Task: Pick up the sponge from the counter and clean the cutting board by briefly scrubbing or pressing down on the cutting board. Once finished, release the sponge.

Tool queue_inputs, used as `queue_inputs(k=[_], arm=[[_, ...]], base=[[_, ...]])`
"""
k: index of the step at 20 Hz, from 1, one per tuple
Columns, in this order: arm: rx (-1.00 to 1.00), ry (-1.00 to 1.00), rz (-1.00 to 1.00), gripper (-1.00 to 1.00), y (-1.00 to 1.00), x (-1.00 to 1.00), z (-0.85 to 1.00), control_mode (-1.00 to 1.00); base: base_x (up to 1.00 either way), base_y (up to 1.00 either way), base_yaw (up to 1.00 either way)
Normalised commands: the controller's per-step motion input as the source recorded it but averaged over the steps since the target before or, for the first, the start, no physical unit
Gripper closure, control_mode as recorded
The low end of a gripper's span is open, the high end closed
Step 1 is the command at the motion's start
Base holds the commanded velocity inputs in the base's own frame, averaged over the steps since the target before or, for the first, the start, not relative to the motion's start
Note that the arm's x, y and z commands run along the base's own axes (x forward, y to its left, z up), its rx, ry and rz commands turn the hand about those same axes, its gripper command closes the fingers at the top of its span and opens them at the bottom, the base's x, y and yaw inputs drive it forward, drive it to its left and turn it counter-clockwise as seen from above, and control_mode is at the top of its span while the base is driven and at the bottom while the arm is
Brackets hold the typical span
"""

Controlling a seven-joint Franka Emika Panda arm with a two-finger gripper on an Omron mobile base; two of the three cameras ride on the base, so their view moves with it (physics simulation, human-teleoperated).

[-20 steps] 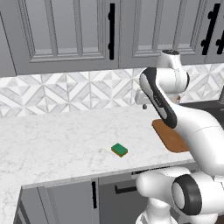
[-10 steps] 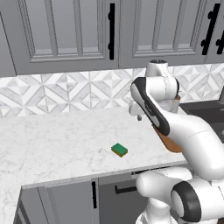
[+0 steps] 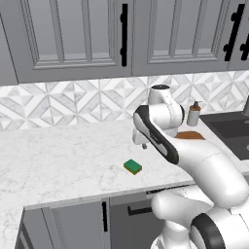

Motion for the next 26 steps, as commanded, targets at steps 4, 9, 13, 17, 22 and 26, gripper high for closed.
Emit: queue_inputs(k=[4, 9, 13, 17, 22, 26], arm=[[0.01, 0.02, 0.17, -1.00, 0.16, 0.05, -0.54, -1.00], [0.00, 0.03, 0.19, -1.00, 0.15, 0.10, -0.60, -1.00], [0.00, 0.04, 0.17, -1.00, 0.22, 0.11, -0.56, -1.00], [0.01, 0.03, 0.15, -1.00, 0.29, 0.26, -0.43, -1.00], [0.02, 0.04, 0.15, -1.00, 0.28, 0.33, -0.35, -1.00], [0.02, 0.04, 0.14, -1.00, 0.24, 0.35, -0.29, -1.00]], base=[[0.00, 0.00, 0.00], [0.00, 0.00, 0.00], [0.00, 0.00, 0.00], [0.00, 0.00, 0.00], [0.00, 0.00, 0.00], [0.00, 0.00, 0.00]])
